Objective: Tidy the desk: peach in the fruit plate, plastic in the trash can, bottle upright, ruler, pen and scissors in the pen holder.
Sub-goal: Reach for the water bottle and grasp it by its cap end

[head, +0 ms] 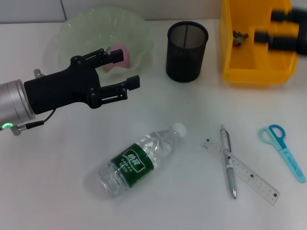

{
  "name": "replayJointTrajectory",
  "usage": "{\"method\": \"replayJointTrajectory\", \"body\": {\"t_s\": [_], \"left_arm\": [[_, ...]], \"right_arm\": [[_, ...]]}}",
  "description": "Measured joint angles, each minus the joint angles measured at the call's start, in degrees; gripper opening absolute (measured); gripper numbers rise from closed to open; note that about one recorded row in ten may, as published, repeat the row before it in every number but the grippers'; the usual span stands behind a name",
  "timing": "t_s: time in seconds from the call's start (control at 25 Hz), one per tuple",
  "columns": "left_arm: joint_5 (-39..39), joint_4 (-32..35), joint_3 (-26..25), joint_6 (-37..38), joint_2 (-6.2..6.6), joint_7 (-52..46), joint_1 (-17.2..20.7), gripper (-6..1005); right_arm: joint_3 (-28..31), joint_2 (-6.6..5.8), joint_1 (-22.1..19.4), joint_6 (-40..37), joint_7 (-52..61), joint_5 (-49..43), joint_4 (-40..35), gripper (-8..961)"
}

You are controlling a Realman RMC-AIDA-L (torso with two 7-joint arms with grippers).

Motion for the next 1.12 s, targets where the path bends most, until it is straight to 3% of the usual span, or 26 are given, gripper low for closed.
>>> {"method": "replayJointTrajectory", "body": {"t_s": [0.16, 0.28, 0.4, 0.48, 0.52, 0.56, 0.64, 0.68, 0.84, 1.12], "left_arm": [[-0.2, 5.1, 2.7, 0.3, -0.22, -7.5, 0.1, 803], [-0.5, 18.4, 13.6, -4.1, -0.42, -23.3, 1.9, 803], [1.5, 35.2, 29.6, -14.7, -0.13, -39.3, 6.1, 802], [7.1, 46.2, 39.4, -21.6, 0.20, -51.1, 8.3, 802], [16.0, 55.8, 46.7, -24.9, 0.17, -62.6, 8.8, 802], [20.9, 59.3, 49.4, -24.9, 0.07, -68.9, 8.0, 802], [20.9, 59.3, 49.4, -24.9, 0.07, -68.9, 8.0, 802], [29.7, 63.6, 56.1, -22.0, -0.07, -82.5, 3.5, 802], [37.9, 61.5, 63.4, -20.6, -0.41, -95.1, -2.9, 801], [40.4, 53.8, 65.9, -23.1, -0.45, -98.4, -6.5, 801]], "right_arm": [[0.1, 2.04, -4.9, -1.4, -10.4, -1.8, 5.6, 838], [0.5, 2.40, -6.4, -1.1, -14.6, -2.6, 11.2, 836], [1.6, 2.25, -7.0, -1.0, -18.3, -2.8, 16.4, 835], [3.5, 2.17, -7.1, -1.2, -21.0, -3.0, 19.1, 835], [5.0, 2.16, -7.3, -1.5, -22.7, -3.2, 20.5, 835], [5.3, 2.11, -7.4, -1.6, -23.1, -3.2, 20.7, 835], [5.5, 1.99, -7.6, -1.6, -23.5, -3.3, 20.8, 834], [5.6, 1.92, -7.7, -1.5, -23.8, -3.5, 20.9, 834], [5.9, 1.80, -7.8, -1.0, -24.0, -3.8, 21.0, 834], [6.8, 1.79, -7.7, -0.9, -24.7, -4.0, 21.6, 835]]}}
